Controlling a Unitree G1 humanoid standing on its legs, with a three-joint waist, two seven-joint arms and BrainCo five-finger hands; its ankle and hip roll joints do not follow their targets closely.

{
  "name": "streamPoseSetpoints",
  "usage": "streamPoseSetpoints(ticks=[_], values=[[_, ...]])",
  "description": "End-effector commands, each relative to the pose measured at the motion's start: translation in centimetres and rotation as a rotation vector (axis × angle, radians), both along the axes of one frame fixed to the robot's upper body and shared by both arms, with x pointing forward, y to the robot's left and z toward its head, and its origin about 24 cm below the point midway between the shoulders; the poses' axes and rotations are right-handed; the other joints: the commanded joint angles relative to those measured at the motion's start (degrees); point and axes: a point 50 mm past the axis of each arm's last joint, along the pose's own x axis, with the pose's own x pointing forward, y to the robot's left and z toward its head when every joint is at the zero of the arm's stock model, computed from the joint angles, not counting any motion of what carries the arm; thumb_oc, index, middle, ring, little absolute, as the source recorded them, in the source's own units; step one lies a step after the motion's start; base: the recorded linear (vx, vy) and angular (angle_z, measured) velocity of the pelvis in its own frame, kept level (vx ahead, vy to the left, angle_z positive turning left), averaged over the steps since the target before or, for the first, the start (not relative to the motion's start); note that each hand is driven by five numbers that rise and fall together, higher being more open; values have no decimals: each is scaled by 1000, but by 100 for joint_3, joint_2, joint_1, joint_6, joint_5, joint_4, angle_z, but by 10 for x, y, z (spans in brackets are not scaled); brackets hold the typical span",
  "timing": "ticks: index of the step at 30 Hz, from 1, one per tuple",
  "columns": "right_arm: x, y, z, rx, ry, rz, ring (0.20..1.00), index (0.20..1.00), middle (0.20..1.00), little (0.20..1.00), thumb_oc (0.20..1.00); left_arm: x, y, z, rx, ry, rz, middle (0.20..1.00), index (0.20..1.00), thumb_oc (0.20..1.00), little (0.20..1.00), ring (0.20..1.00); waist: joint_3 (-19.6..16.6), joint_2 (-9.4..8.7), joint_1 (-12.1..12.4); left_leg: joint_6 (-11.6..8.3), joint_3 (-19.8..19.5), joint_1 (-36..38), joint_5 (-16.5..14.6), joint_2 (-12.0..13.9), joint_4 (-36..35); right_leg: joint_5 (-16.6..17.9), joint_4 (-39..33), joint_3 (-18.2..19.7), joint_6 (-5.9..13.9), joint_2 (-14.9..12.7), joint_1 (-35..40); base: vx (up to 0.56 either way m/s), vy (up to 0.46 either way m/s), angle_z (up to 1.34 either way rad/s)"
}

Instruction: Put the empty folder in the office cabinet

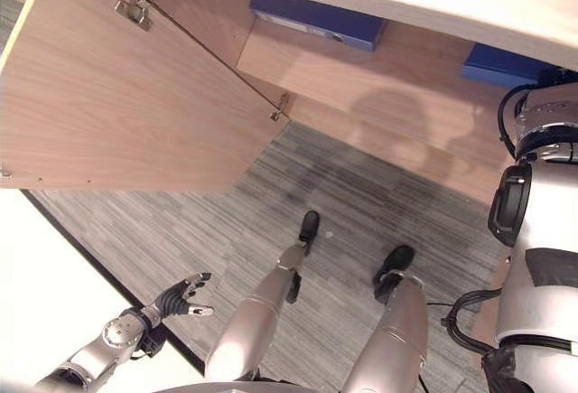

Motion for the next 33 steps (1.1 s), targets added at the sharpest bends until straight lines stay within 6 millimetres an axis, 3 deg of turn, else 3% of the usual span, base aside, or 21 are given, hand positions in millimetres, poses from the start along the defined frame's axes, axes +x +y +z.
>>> streamPoseSetpoints(ticks=[1, 8, 10, 11, 16, 17, 19, 26, 31, 33], values=[[-16, -21, 19, -51, -54, -63, 1000, 1000, 1000, 1000, 1000, 8, 19, 3, 87, -5, 11, 1000, 1000, 1000, 1000, 1000, 180, -109, 316, 89, 131, 480, -1193, 92, 172, -342, -516, 169, 785, 309, 758, 0, 0, 0], [-7, -10, -17, 3, 10, -48, 1000, 1000, 1000, 1000, 1000, 6, 13, -6, 59, 12, 63, 1000, 1000, 1000, 1000, 1000, 113, -172, 336, 104, 122, 770, -1145, 114, -17, -224, -854, 156, 769, 395, 1137, 0, 16, -8], [-4, -5, -32, 12, 33, -39, 1000, 1000, 1000, 1000, 1000, 6, 8, -8, 40, 9, 82, 1000, 1000, 1000, 1000, 1000, 136, -152, 357, 115, 145, 787, -989, 110, -62, -5, -1005, 33, 732, 386, 1223, -60, 52, -3], [-4, -5, -33, 12, 34, -40, 1000, 1000, 1000, 1000, 1000, 6, 8, -8, 41, 10, 82, 1000, 1000, 1000, 1000, 1000, 92, -171, 327, 103, 114, 861, -1099, 119, -103, -141, -1024, 111, 772, 422, 1296, -11, 32, -2], [5, 9, -53, 3, 27, 5, 1000, 1000, 1000, 1000, 1000, 4, 4, -10, 13, 18, 93, 1000, 1000, 1000, 1000, 1000, 109, -209, 333, 120, 131, 919, -965, 140, -90, 112, -1264, -8, 721, 453, 1492, -22, 15, -1], [5, 9, -54, 3, 27, 5, 1000, 1000, 1000, 1000, 1000, 4, 4, -10, 13, 18, 94, 1000, 1000, 1000, 1000, 1000, 71, -230, 304, 107, 108, 977, -1081, 146, -112, -24, -1268, 79, 757, 484, 1547, -34, 12, -13], [11, 20, -67, -9, 21, 51, 1000, 1000, 1000, 1000, 1000, 4, 5, -11, -3, 18, 121, 1000, 1000, 1000, 1000, 1000, 117, -273, 305, 121, 145, 971, -984, 156, -62, 200, -1407, -11, 723, 504, 1619, -87, 40, -12], [13, 31, -92, 8, 42, 76, 1000, 1000, 1000, 1000, 1000, 2, 9, -12, -10, 31, 147, 1000, 1000, 1000, 1000, 1000, 71, -408, 253, 123, 171, 1126, -990, 189, -96, 354, -1721, -17, 721, 557, 1893, -6, 9, -1], [1, 38, -139, 61, 140, 80, 1000, 1000, 1000, 1000, 1000, -2, 11, -14, -32, 41, 176, 1000, 1000, 1000, 1000, 1000, -22, -471, 202, 141, 231, 1415, -950, 207, -280, 495, -1962, -34, 762, 545, 2169, -6, 30, -8], [-2, 38, -148, 65, 162, 83, 1000, 1000, 1000, 1000, 1000, -4, 12, -15, -35, 47, 180, 1000, 1000, 1000, 1000, 1000, -48, -468, 204, 150, 241, 1490, -928, 198, -344, 537, -2028, -52, 780, 528, 2239, -1, 34, -6]])
